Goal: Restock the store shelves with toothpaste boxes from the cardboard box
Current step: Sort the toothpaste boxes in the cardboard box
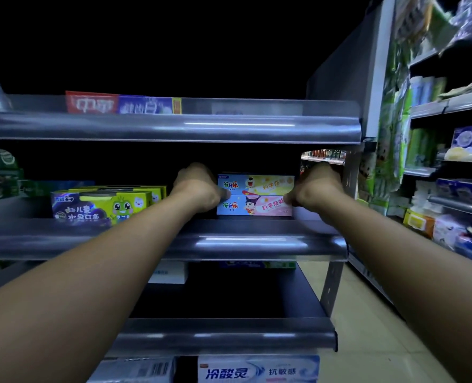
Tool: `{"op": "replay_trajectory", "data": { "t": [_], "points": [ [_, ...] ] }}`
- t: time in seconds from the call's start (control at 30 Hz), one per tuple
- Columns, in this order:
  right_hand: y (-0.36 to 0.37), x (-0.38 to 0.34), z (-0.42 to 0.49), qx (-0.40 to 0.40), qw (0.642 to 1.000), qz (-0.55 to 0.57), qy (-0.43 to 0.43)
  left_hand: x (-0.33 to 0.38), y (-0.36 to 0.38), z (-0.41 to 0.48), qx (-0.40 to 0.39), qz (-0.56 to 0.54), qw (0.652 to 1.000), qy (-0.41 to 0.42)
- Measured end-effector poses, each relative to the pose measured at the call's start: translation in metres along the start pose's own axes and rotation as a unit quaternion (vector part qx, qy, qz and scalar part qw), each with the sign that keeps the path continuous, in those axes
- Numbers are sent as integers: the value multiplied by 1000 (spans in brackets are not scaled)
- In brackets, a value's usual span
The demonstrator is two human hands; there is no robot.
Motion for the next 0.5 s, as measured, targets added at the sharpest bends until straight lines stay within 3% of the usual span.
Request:
{"op": "replay_trajectory", "data": {
  "t": [0.1,0.2,0.27,0.3,0.4,0.5],
  "points": [
    [0,-2,-11,4,1000,-23,-9,-2,-2,-9,11,23,1000,9],
    [-7,-3,-47,130,986,-42,-98,-5,-18,-44,90,52,991,87],
    [3,5,-79,195,963,-28,-184,-22,-29,-82,144,126,965,180],
    [17,12,-93,181,962,3,-205,-35,-31,-104,159,160,948,225],
    [84,41,-140,-18,986,77,-145,-95,-28,-170,152,194,922,298],
    [133,56,-210,-101,960,197,-173,-170,-11,-237,102,144,938,299]
  ]
}}
Point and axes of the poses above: each hand's wrist, its own z-axis towards the middle knuckle, its own y-axis out of the palm, x = y × z, the point moved 2 cm from there along z, towards the middle knuckle, and after that the axes turned 8 degrees about -x, right-handed, at the moved point
